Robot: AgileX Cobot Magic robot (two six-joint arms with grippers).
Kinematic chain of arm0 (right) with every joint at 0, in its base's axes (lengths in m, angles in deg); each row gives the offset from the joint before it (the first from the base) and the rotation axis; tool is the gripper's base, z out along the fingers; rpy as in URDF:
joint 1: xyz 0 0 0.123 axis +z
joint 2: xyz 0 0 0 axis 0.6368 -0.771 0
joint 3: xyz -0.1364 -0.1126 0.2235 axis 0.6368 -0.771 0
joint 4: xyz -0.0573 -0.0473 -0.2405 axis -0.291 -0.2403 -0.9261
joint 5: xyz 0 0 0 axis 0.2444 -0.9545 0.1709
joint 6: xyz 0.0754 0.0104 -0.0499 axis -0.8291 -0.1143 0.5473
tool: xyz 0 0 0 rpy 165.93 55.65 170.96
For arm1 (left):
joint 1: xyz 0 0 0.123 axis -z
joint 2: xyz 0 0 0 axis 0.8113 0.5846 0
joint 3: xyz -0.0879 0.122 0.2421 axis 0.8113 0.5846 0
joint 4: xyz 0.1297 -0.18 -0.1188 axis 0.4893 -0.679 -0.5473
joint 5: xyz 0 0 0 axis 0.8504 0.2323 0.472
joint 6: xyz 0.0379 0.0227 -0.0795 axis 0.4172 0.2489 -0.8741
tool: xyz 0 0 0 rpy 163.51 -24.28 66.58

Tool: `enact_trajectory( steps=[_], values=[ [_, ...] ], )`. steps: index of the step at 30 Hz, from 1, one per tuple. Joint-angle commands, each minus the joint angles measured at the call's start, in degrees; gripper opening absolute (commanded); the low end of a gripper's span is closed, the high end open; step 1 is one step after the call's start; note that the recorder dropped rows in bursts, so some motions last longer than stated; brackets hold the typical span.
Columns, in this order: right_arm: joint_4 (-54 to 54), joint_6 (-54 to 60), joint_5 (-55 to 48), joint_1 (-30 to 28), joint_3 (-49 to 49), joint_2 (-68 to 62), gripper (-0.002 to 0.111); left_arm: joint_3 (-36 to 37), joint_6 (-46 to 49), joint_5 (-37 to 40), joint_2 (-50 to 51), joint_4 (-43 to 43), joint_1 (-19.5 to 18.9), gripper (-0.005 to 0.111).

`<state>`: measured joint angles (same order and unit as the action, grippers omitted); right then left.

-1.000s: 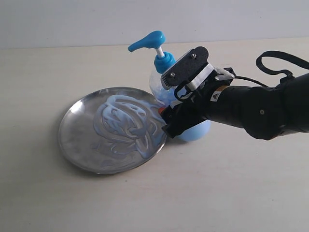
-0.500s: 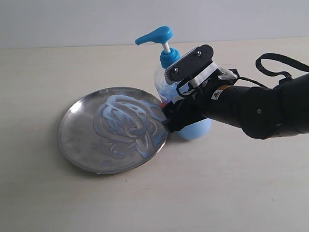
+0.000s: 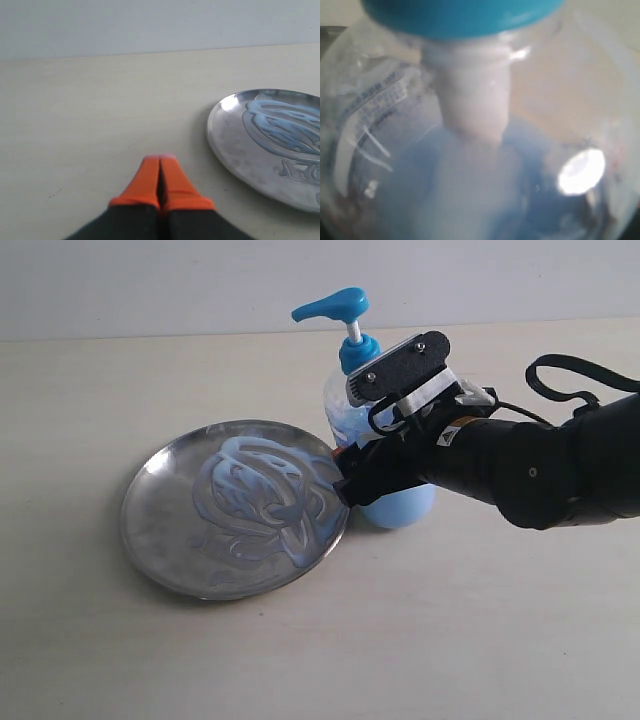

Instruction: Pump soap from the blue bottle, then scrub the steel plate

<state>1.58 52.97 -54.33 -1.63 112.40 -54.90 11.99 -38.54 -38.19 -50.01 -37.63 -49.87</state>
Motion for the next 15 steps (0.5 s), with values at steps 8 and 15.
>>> enact_trajectory(
  steps=[8, 15],
  values=[
    [-0.65, -0.3, 4.52, 0.04, 0.85, 0.87, 0.0, 0.19, 0.2, -0.51, -0.35, -0.22, 0.24, 0.0],
    [-1.46, 0.09, 5.45, 0.04, 0.85, 0.77, 0.0, 0.19, 0.2, -0.51, -0.35, -0.22, 0.24, 0.0]
  ],
)
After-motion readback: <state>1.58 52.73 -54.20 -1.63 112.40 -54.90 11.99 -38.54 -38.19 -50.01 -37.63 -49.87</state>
